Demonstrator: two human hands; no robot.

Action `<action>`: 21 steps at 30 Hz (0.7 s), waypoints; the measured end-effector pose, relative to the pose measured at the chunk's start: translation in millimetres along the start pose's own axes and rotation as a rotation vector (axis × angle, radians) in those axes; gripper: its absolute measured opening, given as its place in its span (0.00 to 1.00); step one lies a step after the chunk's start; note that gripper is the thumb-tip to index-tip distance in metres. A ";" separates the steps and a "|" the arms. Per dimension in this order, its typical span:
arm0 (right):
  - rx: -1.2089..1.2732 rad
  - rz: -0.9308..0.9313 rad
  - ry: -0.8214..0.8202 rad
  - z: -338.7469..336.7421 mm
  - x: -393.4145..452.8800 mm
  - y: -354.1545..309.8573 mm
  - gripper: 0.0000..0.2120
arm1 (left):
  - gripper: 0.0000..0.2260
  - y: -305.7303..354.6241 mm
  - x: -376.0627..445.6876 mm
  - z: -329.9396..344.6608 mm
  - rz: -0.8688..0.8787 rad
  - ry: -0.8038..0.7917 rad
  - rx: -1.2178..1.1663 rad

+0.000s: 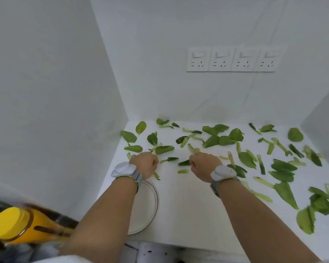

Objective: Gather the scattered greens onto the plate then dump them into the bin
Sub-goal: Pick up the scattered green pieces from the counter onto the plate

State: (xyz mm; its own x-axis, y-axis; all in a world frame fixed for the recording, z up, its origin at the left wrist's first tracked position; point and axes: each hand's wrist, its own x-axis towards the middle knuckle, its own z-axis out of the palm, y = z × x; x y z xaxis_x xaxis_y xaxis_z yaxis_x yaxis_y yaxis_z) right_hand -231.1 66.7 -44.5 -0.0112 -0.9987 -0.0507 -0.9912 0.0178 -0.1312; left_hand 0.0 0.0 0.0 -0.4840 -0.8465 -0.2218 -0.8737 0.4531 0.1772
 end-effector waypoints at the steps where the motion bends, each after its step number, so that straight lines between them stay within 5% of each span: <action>1: -0.001 -0.003 -0.054 5.6 3.5 0.3 0.09 | 0.14 0.0 3.4 5.4 -0.015 -0.062 0.035; 9: 0.116 -0.118 -0.113 68.4 24.5 2.2 0.15 | 0.21 -16.8 31.1 58.6 0.060 -0.176 0.284; 17: 0.245 -0.089 -0.081 90.3 34.1 -0.2 0.08 | 0.09 -13.3 56.1 77.5 0.225 -0.077 0.413; 21: 0.262 -0.075 -0.100 97.5 29.2 -5.1 0.07 | 0.12 -11.9 56.1 83.6 0.238 -0.078 0.414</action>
State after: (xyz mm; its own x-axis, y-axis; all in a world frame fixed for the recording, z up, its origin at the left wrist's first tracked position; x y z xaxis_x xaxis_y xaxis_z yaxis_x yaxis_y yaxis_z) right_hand -213.4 42.2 -141.9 0.0866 -0.9882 -0.1267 -0.9206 -0.0308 -0.3893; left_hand -20.9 -29.5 -94.7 -0.6611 -0.6896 -0.2957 -0.6768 0.7182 -0.1617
